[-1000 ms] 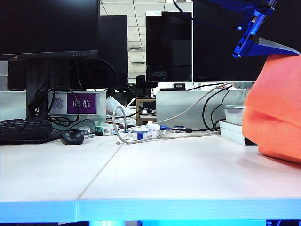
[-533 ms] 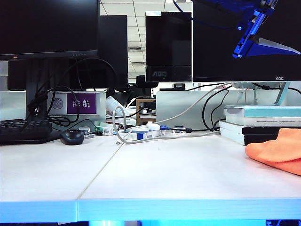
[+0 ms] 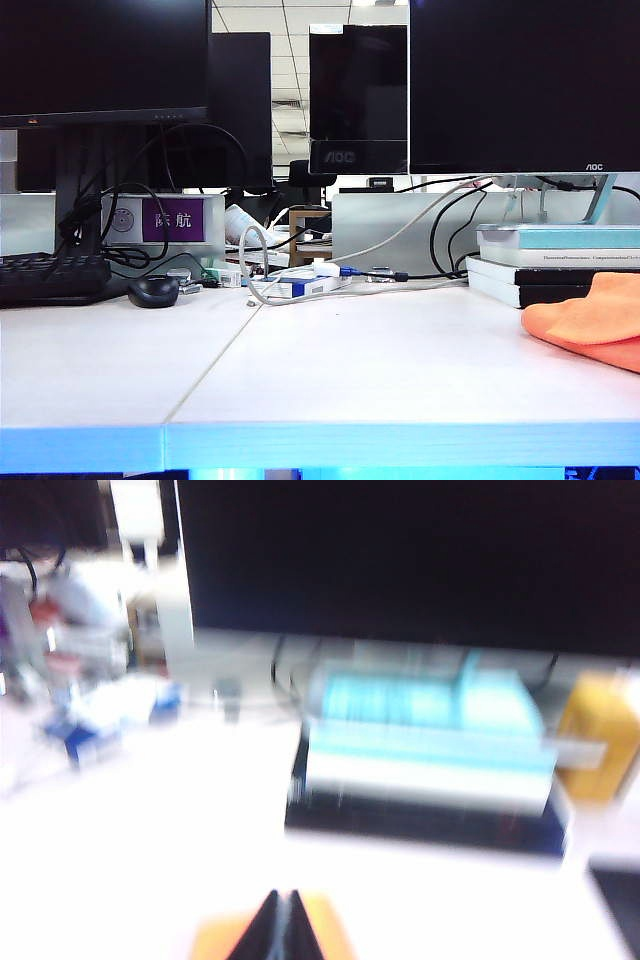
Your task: Wipe the table from left to right using the rag.
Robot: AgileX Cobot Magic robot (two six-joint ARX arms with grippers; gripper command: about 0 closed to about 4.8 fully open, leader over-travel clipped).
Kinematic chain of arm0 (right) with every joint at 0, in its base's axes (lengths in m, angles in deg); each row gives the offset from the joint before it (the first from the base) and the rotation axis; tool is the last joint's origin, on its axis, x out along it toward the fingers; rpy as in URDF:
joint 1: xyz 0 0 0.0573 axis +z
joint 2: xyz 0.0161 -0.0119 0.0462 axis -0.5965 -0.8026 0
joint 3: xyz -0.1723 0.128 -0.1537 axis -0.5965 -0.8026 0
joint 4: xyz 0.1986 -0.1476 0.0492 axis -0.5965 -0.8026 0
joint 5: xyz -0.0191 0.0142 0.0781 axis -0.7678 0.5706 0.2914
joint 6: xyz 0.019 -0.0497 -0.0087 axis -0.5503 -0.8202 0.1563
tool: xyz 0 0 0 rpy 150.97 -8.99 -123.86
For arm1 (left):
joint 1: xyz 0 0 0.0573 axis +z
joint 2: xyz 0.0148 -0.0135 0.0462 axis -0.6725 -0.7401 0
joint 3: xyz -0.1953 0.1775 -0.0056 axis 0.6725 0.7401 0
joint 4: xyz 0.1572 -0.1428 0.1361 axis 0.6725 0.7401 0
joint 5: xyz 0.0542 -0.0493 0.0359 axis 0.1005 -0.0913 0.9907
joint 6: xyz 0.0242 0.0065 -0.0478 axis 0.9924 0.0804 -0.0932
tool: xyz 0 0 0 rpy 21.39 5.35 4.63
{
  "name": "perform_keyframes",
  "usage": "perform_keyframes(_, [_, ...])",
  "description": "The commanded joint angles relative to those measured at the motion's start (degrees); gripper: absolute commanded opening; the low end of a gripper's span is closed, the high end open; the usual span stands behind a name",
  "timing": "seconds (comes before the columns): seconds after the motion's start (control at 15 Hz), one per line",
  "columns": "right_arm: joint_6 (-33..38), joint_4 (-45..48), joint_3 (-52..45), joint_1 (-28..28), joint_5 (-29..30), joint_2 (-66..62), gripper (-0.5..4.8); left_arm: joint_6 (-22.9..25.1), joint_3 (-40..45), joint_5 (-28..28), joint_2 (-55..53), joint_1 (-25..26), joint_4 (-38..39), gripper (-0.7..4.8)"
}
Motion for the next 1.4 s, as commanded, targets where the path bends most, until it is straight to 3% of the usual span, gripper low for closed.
perform_keyframes(0.07, [3.26,8.02,-8.72,0.02,-0.15,4.85,-0.05,4.83,-0.28,7.10,7.67,0.09,-0.24,-0.06])
perform_keyframes(0.27, [9.68,7.87,-17.88,0.04,-0.33,9.66,-0.05,6.21,-0.26,9.53,16.59,0.09,0.20,-0.06])
perform_keyframes(0.4, [14.12,5.38,-20.39,0.07,-0.31,11.41,-0.05,8.79,-0.26,14.73,22.25,-0.28,1.64,-0.05])
perform_keyframes(0.53, [14.21,2.14,-20.55,0.07,-0.31,11.91,-0.05,8.70,-0.22,19.10,28.06,-0.28,4.68,-0.06])
perform_keyframes(0.93, [14.78,1.53,-20.52,0.07,-0.31,11.93,-0.05,18.21,-0.20,37.59,42.80,-0.28,21.40,-0.06])
perform_keyframes(1.07, [14.78,1.53,-20.52,0.07,-0.31,11.93,-0.05,18.71,0.31,45.90,51.58,-0.24,24.70,-0.06])
perform_keyframes(1.13, [14.78,1.53,-20.52,0.07,-0.31,11.93,-0.05,18.71,3.13,50.07,55.52,-0.13,24.13,-0.06])
perform_keyframes(1.27, [14.78,1.53,-20.52,0.09,-0.31,11.93,-0.05,18.71,11.26,52.04,61.05,-0.11,20.48,-0.06])
perform_keyframes(1.33, [14.78,1.53,-20.52,0.09,-0.31,11.93,-0.05,18.75,18.03,53.55,64.63,-0.09,16.15,-0.06])
perform_keyframes(1.4, [14.78,1.53,-20.52,0.15,-0.31,11.93,-0.05,19.69,31.69,54.53,70.97,0.70,6.64,-0.06])
